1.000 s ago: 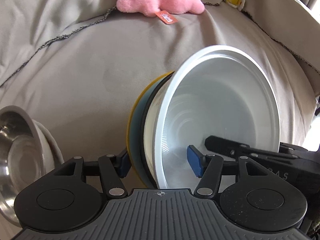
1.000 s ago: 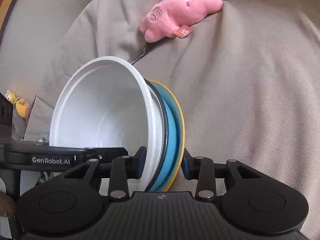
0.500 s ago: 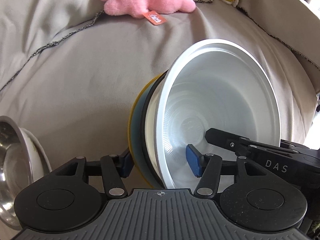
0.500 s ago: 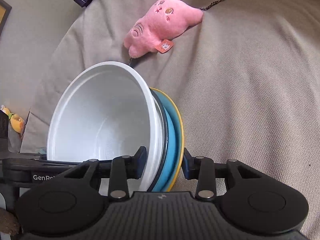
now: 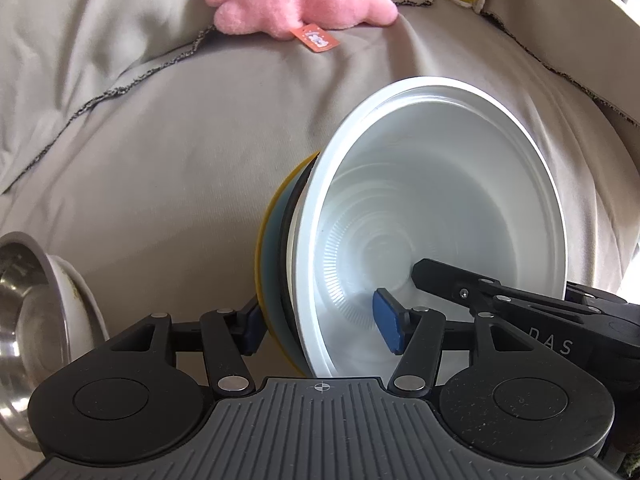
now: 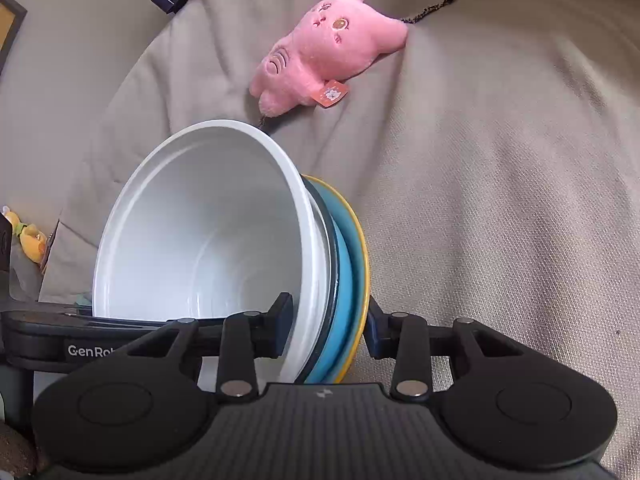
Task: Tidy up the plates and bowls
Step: 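Lift the tilted bowl stack with both grippers holding its rim, then carry the bowl stack with both grippers and lower it into the steel bowl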
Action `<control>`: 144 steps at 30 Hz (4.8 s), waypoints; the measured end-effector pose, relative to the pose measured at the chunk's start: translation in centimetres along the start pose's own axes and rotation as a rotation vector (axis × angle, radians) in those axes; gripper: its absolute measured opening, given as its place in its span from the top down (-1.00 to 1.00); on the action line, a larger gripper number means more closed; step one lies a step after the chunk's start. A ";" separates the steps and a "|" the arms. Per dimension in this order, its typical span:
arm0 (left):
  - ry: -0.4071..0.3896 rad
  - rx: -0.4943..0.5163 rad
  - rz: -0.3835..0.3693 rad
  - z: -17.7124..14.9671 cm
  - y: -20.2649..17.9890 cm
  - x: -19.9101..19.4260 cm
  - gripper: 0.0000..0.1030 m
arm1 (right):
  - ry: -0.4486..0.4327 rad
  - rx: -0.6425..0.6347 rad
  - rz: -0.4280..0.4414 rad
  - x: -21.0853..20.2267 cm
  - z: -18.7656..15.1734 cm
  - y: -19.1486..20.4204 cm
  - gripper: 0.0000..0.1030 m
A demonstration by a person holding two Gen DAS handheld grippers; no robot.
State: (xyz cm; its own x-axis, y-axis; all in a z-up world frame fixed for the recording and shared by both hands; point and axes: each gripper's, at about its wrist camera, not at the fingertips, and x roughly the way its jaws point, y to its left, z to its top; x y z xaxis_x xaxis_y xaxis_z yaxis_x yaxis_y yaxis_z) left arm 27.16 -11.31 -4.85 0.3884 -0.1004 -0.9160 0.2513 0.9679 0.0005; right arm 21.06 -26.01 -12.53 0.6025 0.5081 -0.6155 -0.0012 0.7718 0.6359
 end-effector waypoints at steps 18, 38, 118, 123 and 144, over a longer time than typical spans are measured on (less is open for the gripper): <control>-0.134 0.025 0.046 -1.2 0.0 -1.6 -0.01 | -0.011 -0.023 0.004 0.0 -0.1 0.3 0.25; -0.119 0.019 0.021 -2.1 0.6 -1.6 -0.02 | 0.045 0.019 0.056 0.3 0.8 0.0 0.25; -0.083 -0.007 -0.040 -0.8 0.7 0.4 -0.14 | 0.096 0.047 0.029 1.8 0.8 0.0 0.14; -0.105 -0.021 -0.031 -1.1 1.6 -0.2 -0.14 | 0.120 0.022 0.033 2.2 0.2 1.2 0.11; -0.292 -0.045 -0.001 -4.4 8.4 -8.8 -0.17 | 0.066 -0.146 0.082 -0.3 0.1 12.5 0.10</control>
State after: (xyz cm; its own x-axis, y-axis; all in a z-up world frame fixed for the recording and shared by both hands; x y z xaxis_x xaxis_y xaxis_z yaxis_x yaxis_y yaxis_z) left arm 21.97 -1.32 1.44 0.6283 -0.1571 -0.7619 0.2146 0.9764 -0.0243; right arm 20.91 -16.57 -4.39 0.5416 0.5919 -0.5969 -0.1665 0.7715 0.6140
